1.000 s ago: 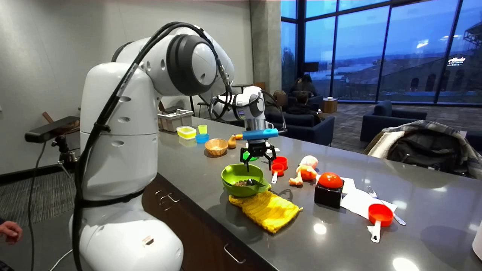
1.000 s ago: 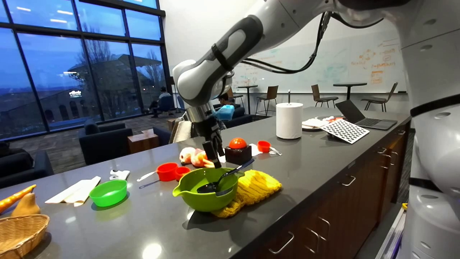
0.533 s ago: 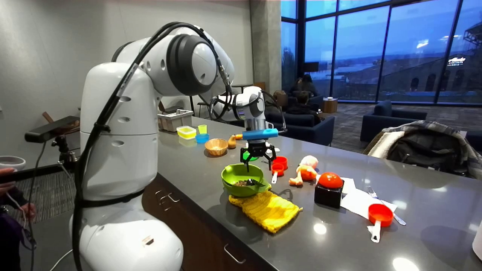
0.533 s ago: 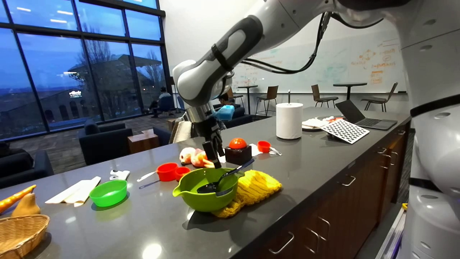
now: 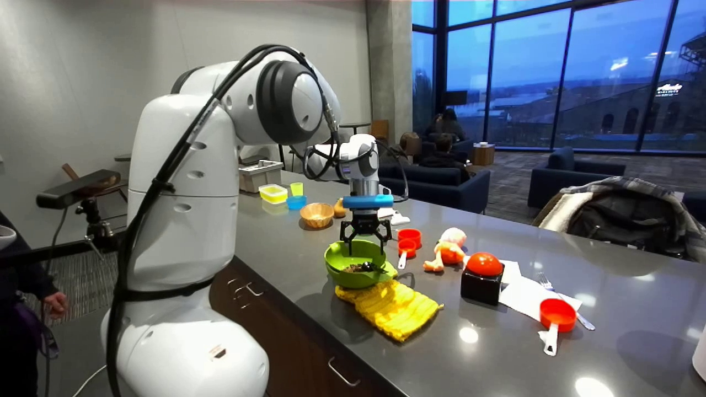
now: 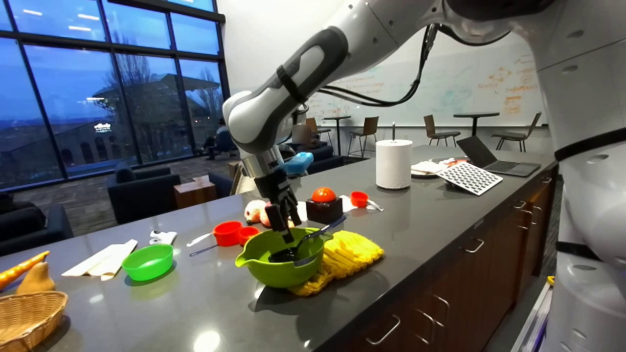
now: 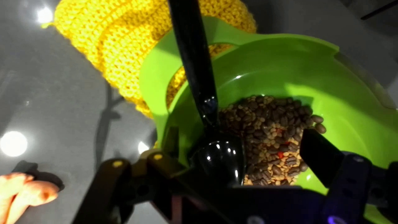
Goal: Remove the black spoon from the green bowl
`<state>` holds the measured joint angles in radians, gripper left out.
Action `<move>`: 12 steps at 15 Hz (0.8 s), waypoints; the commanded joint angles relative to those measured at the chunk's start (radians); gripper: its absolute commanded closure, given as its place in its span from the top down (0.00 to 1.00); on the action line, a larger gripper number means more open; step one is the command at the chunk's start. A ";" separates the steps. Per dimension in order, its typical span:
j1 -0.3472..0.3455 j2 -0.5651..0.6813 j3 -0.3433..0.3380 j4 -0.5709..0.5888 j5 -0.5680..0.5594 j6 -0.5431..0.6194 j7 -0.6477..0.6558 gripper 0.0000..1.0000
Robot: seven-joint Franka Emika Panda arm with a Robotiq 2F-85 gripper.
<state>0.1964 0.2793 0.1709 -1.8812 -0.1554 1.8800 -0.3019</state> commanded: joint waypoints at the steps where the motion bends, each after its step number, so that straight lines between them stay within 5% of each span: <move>1: -0.008 -0.042 0.013 -0.026 0.025 -0.067 0.018 1.00; 12: -0.065 -0.156 -0.004 -0.151 -0.103 -0.091 -0.237 1.00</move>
<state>0.1474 0.1801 0.1732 -1.9743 -0.2227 1.7583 -0.4714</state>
